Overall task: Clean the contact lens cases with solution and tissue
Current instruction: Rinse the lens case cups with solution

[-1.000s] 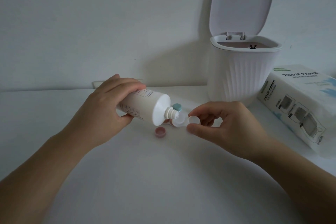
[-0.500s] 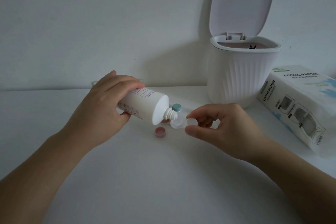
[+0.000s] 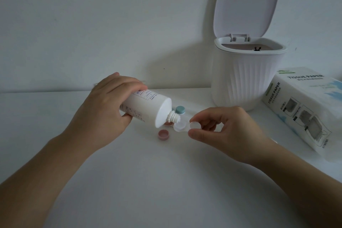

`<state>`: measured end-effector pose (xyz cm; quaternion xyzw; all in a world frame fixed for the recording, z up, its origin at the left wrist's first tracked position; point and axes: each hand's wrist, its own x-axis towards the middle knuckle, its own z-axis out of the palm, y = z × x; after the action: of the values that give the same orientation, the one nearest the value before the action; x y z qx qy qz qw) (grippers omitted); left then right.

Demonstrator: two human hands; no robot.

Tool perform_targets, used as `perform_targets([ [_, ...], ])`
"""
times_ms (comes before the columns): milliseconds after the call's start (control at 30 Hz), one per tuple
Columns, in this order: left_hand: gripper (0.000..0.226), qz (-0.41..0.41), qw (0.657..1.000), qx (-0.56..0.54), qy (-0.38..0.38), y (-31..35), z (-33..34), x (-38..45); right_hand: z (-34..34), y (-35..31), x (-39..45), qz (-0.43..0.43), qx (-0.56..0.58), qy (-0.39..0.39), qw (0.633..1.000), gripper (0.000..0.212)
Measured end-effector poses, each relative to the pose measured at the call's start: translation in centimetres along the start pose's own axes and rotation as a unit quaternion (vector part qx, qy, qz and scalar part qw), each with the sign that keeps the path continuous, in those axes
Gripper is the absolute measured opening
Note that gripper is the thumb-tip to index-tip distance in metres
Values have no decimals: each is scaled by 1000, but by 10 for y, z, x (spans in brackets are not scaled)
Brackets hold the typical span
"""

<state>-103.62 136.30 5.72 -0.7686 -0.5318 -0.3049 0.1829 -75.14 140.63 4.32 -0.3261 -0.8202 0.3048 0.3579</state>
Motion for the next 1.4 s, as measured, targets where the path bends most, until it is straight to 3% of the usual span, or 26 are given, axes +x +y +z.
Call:
perform_targets([
  [1400,67,32,999,15,26,1,3,1,2,-1,2,7,11,3,1000,17],
])
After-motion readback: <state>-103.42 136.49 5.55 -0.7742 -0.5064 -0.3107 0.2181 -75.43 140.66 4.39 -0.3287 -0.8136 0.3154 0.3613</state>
